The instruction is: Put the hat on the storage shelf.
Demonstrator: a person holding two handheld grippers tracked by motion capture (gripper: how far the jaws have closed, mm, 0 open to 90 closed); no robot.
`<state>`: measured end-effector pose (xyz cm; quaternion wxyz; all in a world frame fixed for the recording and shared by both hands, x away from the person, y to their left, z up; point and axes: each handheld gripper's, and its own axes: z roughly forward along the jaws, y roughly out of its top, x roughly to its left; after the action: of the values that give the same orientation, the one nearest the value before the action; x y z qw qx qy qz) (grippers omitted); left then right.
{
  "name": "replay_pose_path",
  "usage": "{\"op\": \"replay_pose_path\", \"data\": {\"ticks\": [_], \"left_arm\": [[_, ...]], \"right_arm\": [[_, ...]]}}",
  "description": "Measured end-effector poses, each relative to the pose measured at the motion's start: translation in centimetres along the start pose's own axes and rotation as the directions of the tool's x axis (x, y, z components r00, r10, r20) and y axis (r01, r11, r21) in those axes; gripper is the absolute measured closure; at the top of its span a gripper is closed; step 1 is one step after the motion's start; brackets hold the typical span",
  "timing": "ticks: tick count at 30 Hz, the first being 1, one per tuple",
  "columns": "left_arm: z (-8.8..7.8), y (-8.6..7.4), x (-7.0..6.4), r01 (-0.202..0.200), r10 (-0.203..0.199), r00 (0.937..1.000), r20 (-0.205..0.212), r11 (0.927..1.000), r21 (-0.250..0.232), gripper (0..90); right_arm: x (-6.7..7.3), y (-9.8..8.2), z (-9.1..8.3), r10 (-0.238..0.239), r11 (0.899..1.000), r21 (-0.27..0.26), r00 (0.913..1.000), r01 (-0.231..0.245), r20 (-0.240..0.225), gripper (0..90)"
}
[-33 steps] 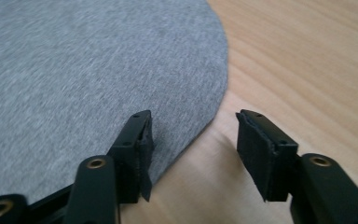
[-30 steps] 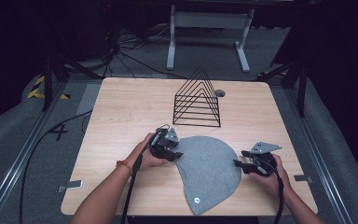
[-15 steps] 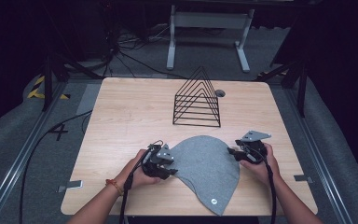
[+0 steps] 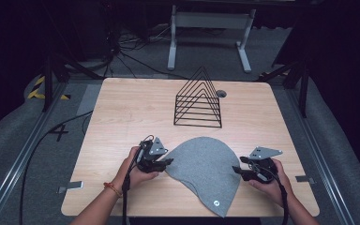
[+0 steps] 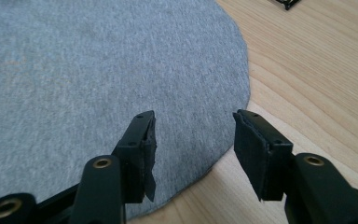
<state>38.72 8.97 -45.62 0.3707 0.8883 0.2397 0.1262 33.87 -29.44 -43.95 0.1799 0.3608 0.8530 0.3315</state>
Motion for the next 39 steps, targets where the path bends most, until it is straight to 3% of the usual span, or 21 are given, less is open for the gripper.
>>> {"op": "replay_pose_path", "data": {"ticks": [4,6,8,10,14,21,22,23,24,26,27,28,32,35,39], "left_arm": [[0.7,-0.7,1.0,0.032,-0.032,0.9995,0.003,0.9988,0.038,56.3],[0.5,-1.0,1.2,0.055,-0.056,0.9982,0.023,0.9979,0.035,57.1],[0.2,-1.3,1.0,0.066,-0.068,0.9971,0.033,0.9964,0.053,57.2],[-0.1,-1.5,0.8,0.071,-0.073,0.9963,0.045,0.9957,0.059,57.3],[-1.1,-2.1,-1.3,0.032,-0.038,0.9961,0.08,0.996,0.084,57.8],[-1.2,-1.6,-3.6,-0.038,0.023,0.9922,0.122,0.9925,0.116,56.2],[-1.2,-1.4,-3.8,-0.052,0.037,0.9925,0.116,0.9904,0.128,54.3],[-1.3,-1.0,-3.9,-0.091,0.078,0.9928,0.09,0.9853,0.145,50.3],[-1.4,-0.5,-3.7,-0.107,0.099,0.9932,0.062,0.9839,0.144,46.1],[-1.7,0.2,-2.7,-0.07,0.067,0.9972,0.032,0.9937,0.088,42.5],[-1.8,1.0,-1.3,-0.004,0.003,0.9994,0.035,0.9994,0.035,39.4],[-1.7,1.3,-0.6,0.01,-0.011,0.999,0.044,0.9995,0.028,39.3],[-0.5,2.2,0.7,0.011,-0.013,0.9987,0.049,0.9994,0.032,36.2],[1.6,3.3,1.4,0.011,-0.013,0.9989,0.044,0.9991,0.042,35.9],[3.1,3.9,1.7,0.023,-0.025,0.9986,0.045,0.9982,0.055,35.4]], "right_arm": [[-0.2,-0.4,0.4,-0.01,0.999,0.038,0.9999,0.01,-0.004,45.4],[-0.2,-0.6,0.6,-0.014,0.998,0.056,0.9998,0.015,-0.011,44.6],[-0.2,-0.7,0.9,-0.06,0.995,0.079,0.9981,0.058,0.012,43.6],[-1.0,-0.6,1.3,-0.051,0.997,0.064,0.9985,0.05,0.018,44.0],[-2.3,0.4,2.2,-0.055,0.997,0.064,0.996,0.05,0.071,43.9],[-4.0,2.5,4.3,-0.051,0.997,0.069,0.9918,0.043,0.117,44.0],[-4.1,2.8,4.6,-0.049,0.997,0.068,0.9911,0.041,0.124,44.4],[-4.2,3.0,4.9,-0.049,0.997,0.067,0.9902,0.04,0.131,44.6],[-4.3,3.2,5.1,-0.043,0.997,0.064,0.9898,0.034,0.136,45.9],[-4.3,3.4,5.2,-0.036,0.998,0.058,0.9893,0.028,0.141,48.0],[-4.4,3.5,4.9,-0.018,0.999,0.036,0.9924,0.014,0.121,48.9],[-4.5,3.4,4.6,-0.002,1.0,0.024,0.9946,0.0,0.104,49.5],[-4.2,3.3,3.7,0.01,1.0,0.013,0.9977,-0.011,0.067,49.4],[-3.6,2.7,3.5,0.014,1.0,0.015,0.9996,-0.014,0.024,47.7],[-3.4,2.3,4.0,0.021,0.999,0.033,0.9996,-0.022,0.016,45.4]]}}
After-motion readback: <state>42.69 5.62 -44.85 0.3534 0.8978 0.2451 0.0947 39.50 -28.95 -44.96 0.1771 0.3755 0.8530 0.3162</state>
